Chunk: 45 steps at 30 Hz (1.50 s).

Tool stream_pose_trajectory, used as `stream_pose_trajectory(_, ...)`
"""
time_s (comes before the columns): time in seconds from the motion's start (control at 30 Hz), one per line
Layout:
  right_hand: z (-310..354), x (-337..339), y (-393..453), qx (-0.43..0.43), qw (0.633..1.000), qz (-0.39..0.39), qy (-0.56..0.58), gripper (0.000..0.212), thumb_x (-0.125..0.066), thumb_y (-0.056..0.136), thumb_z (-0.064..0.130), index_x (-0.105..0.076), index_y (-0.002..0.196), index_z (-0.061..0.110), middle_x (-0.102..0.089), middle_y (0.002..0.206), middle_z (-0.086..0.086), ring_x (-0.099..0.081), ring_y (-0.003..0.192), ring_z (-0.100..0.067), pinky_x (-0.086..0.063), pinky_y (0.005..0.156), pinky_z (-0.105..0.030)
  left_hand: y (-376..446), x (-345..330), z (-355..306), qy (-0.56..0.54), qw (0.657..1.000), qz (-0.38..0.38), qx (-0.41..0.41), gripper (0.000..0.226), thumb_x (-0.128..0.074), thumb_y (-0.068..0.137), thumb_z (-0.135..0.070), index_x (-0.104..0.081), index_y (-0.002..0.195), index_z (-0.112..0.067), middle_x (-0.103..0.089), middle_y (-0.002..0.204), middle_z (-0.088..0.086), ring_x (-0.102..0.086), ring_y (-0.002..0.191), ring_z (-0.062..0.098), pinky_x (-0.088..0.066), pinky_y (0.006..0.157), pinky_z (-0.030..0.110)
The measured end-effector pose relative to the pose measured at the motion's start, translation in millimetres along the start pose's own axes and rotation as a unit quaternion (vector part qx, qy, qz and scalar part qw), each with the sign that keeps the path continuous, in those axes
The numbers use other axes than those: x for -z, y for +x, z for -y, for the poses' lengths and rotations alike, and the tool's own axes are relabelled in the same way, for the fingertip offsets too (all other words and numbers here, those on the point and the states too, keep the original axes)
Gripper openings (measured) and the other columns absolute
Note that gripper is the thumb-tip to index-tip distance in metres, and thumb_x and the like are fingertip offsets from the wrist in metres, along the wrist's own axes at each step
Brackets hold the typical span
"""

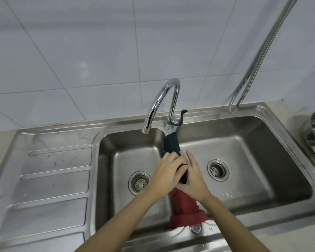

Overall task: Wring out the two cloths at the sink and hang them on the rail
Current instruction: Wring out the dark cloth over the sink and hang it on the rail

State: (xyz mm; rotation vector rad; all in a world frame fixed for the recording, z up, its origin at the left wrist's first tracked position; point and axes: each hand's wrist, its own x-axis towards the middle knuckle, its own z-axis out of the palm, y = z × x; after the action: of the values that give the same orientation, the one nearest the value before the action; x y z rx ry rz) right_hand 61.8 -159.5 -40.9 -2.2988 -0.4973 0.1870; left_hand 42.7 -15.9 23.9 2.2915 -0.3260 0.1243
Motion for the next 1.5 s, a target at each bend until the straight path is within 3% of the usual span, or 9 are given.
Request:
stream_pose_trajectory(0.17, 35.8, -15.0, -0.6, -0.068, 0.947, -0.128, 0.287, 0.085, -0.076, 0.069, 0.023, -0.032, 0.132, 0.06, -0.039, 0.146, -0.011, -0.032, 0.14, -0.029, -0.031, 0.112, -0.048, -11.6, 37.9, -47.8, -0.227, 0.969, -0.081, 0.058, 0.02, -0.044, 0.097, -0.029, -0.056, 0.094, -0.014, -0.058, 0.117, 0.0, -0.054, 0.11, 0.014, -0.042, 0.099, 0.025)
stream_pose_trajectory(0.27, 54.6, -9.0, 2.2, -0.086, 0.915, -0.071, 0.387, 0.051, -0.068, 0.08, 0.001, -0.057, 0.126, 0.02, -0.055, 0.127, -0.015, -0.061, 0.11, -0.016, -0.047, 0.094, -0.03, -24.7, 66.5, -56.2, -0.35, 0.903, -0.182, 0.169, 0.02, -0.04, 0.103, -0.018, -0.05, 0.09, -0.008, -0.069, 0.083, 0.001, -0.062, 0.078, 0.02, -0.051, 0.069, 0.03)
stream_pose_trajectory(0.37, 77.0, -3.6, 7.3, -0.116, 0.937, 0.029, 0.33, 0.015, -0.067, 0.082, 0.008, -0.066, 0.078, 0.022, -0.07, 0.079, -0.004, -0.066, 0.073, -0.022, -0.051, 0.072, -0.038, -45.0, 85.4, -32.5, -0.364, 0.849, -0.265, 0.276, 0.016, -0.043, 0.101, -0.022, -0.047, 0.091, -0.01, -0.057, 0.073, 0.001, -0.054, 0.072, 0.017, -0.047, 0.065, 0.03)
stream_pose_trajectory(0.47, 103.8, -2.6, 24.3, -0.078, 0.977, 0.132, 0.147, 0.012, -0.068, 0.08, 0.017, -0.062, 0.07, 0.021, -0.063, 0.065, 0.006, -0.058, 0.063, -0.011, -0.045, 0.064, -0.032, -70.1, 99.3, -14.2, -0.292, 0.897, -0.192, 0.272, 0.026, -0.06, 0.093, -0.019, -0.04, 0.104, -0.008, -0.046, 0.085, 0.009, -0.049, 0.078, 0.02, -0.046, 0.072, 0.029)
stream_pose_trajectory(0.67, 157.9, -1.0, 48.0, -0.069, 0.965, 0.25, 0.04, 0.023, -0.076, 0.069, 0.021, -0.057, 0.077, 0.012, -0.057, 0.07, 0.001, -0.052, 0.068, -0.013, -0.041, 0.066, -0.03, -100.4, 114.4, 16.6, -0.013, 0.987, -0.046, 0.155, 0.043, -0.069, 0.082, -0.008, -0.044, 0.117, -0.009, -0.051, 0.105, 0.006, -0.051, 0.091, 0.016, -0.047, 0.079, 0.02)
stream_pose_trajectory(0.83, 167.3, -7.9, 36.4, 0.108, 0.95, 0.211, -0.202, 0.046, -0.074, 0.073, 0.035, -0.053, 0.11, 0.016, -0.061, 0.1, -0.001, -0.062, 0.085, -0.022, -0.05, 0.07, -0.035, -104.7, 127.1, 45.8, 0.101, 0.979, 0.049, 0.171, 0.015, -0.054, 0.094, -0.013, -0.051, 0.108, -0.009, -0.063, 0.102, 0.01, -0.061, 0.087, 0.021, -0.054, 0.077, 0.037)
stream_pose_trajectory(0.97, 155.0, -25.5, 18.3, 0.308, 0.866, 0.049, -0.392, 0.059, -0.063, 0.085, 0.041, -0.043, 0.131, 0.011, -0.059, 0.099, -0.006, -0.064, 0.071, -0.023, -0.05, 0.054, -0.032, -92.4, 148.2, 45.9, -0.086, 0.946, 0.057, 0.308, 0.012, -0.048, 0.092, -0.014, -0.057, 0.092, -0.007, -0.062, 0.085, 0.011, -0.058, 0.076, 0.023, -0.046, 0.066, 0.032)
stream_pose_trajectory(1.23, 145.0, -22.8, 31.8, 0.438, 0.764, 0.024, -0.473, 0.054, -0.047, 0.089, 0.01, -0.033, 0.14, 0.0, -0.059, 0.085, -0.005, -0.057, 0.065, -0.018, -0.047, 0.05, -0.03, -84.7, 174.9, 49.9, -0.377, 0.792, 0.262, 0.402, 0.028, -0.054, 0.093, -0.038, -0.051, 0.079, -0.014, -0.042, 0.055, 0.0, -0.031, 0.041, 0.007, -0.015, 0.034, 0.017)
stream_pose_trajectory(1.5, 129.9, -11.3, 58.6, 0.427, 0.79, 0.128, -0.421, 0.021, -0.05, 0.091, 0.031, -0.057, 0.086, 0.012, -0.062, 0.066, 0.0, -0.058, 0.046, -0.017, -0.033, 0.034, -0.027, -56.3, 156.7, 50.5, 0.042, 0.926, 0.34, 0.162, 0.025, -0.047, 0.098, -0.016, -0.046, 0.072, -0.017, -0.054, 0.069, 0.001, -0.047, 0.056, 0.011, -0.036, 0.049, 0.013)
